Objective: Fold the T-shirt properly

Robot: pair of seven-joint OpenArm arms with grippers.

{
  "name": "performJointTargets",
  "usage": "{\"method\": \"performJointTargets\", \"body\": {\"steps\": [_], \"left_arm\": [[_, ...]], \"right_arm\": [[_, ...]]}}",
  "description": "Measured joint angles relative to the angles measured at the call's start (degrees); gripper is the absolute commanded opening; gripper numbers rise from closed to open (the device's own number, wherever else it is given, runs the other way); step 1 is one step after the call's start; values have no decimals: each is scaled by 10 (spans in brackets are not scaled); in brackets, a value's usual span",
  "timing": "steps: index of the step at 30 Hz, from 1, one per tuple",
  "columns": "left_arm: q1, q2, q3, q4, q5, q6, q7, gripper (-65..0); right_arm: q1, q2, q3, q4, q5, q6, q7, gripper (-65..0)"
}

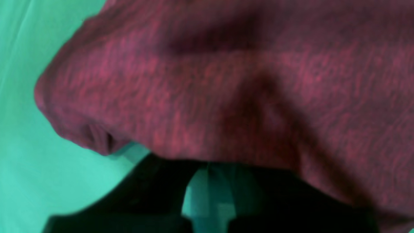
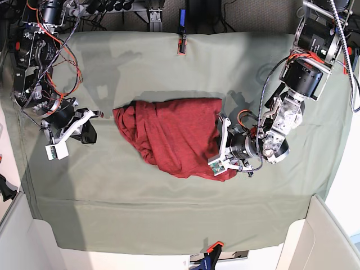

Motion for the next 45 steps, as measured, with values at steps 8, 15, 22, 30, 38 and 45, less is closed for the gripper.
{"method": "performJointTargets", "body": {"steps": [8, 15, 22, 30, 38, 45], "left_arm": [[81, -64, -6, 113, -153, 17, 80, -650], [178, -110, -59, 227, -159, 14, 115, -650], [285, -114, -223, 264, -233, 7, 171, -650], [399, -111, -368, 313, -282, 8, 204, -650], [488, -110, -459, 379, -307, 7, 209, -650], [534, -105, -496, 430, -330, 7, 213, -650]], "right_arm": [[0, -8, -1, 0, 17, 10, -2, -650], [-1, -14, -85, 0, -3, 10, 12, -650], [-1, -37, -202, -5, -61, 11, 14, -650], [-2, -60, -286, -27, -70, 11, 16, -650], [-32, -75, -326, -27, -77, 11, 16, -650], [-35, -71, -314, -22, -99, 11, 15, -650]]}}
